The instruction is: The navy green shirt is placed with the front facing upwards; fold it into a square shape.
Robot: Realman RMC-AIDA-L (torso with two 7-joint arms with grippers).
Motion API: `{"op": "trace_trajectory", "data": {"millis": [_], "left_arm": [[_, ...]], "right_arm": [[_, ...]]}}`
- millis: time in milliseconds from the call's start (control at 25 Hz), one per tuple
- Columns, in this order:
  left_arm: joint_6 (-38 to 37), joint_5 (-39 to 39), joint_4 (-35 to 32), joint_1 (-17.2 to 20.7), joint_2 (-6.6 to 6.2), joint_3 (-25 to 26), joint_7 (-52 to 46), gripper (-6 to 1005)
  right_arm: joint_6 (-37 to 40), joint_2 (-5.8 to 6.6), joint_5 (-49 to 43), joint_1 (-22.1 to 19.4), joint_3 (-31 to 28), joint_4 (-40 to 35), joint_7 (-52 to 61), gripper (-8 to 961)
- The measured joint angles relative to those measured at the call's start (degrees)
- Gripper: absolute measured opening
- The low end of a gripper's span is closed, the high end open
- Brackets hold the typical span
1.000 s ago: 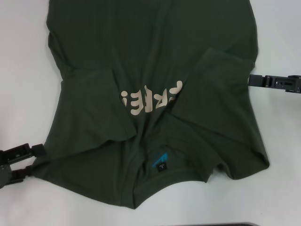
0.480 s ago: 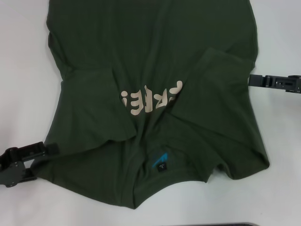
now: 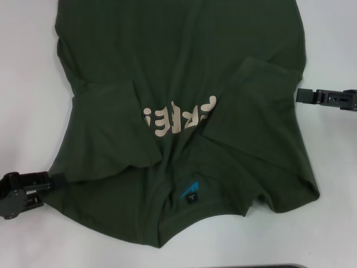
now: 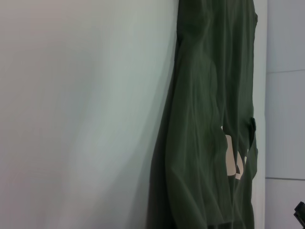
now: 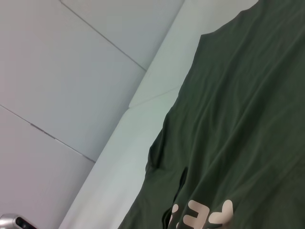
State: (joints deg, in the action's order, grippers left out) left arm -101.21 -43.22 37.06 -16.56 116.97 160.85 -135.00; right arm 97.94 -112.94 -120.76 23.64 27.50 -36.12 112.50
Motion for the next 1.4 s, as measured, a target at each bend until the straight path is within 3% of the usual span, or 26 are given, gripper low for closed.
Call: {"op": "trace_trajectory", "data": {"millis": [200, 400, 480, 640, 760, 1120, 1400], "left_arm": [[-0.2, 0.2, -0.2, -0.1, -0.21, 0.2, -0.1, 319], [-2.0, 0.0, -0.1, -0.1, -0.27, 0.4, -0.1, 230], [-2.5, 0.0, 0.0, -0.3, -0.31, 0.4, -0.1, 194], [-2.9, 0.0, 0.1, -0.6, -0.33, 0.1, 0.2, 123], [-2.9, 0.0, 0.1, -0.7, -0.3, 0.0, 0.5, 65], [-2.6, 0.1, 0.1, -1.4, -0.37, 0.0, 0.5, 26], [-2.2, 0.0, 0.1, -2.0, -0.47, 0.2, 0.5, 26]], "right_arm": [[-0.1, 0.0, 0.0, 0.0, 0.0, 0.0, 0.0, 776], [0.1, 0.67, -1.2, 0.0, 0.6, -0.2, 1.8, 777], [0.7, 1.62, -3.5, 0.1, 0.7, -0.8, 4.4, 777], [3.6, 5.2, -10.8, 0.9, 0.7, -1.2, 10.8, 776], [7.0, 6.62, -15.1, 1.2, 0.3, -2.7, 13.6, 776], [13.3, 6.69, -25.5, 4.1, 0.5, -5.6, 16.6, 777], [12.4, 5.52, -28.1, 4.9, 0.6, -4.8, 16.6, 776]]}}
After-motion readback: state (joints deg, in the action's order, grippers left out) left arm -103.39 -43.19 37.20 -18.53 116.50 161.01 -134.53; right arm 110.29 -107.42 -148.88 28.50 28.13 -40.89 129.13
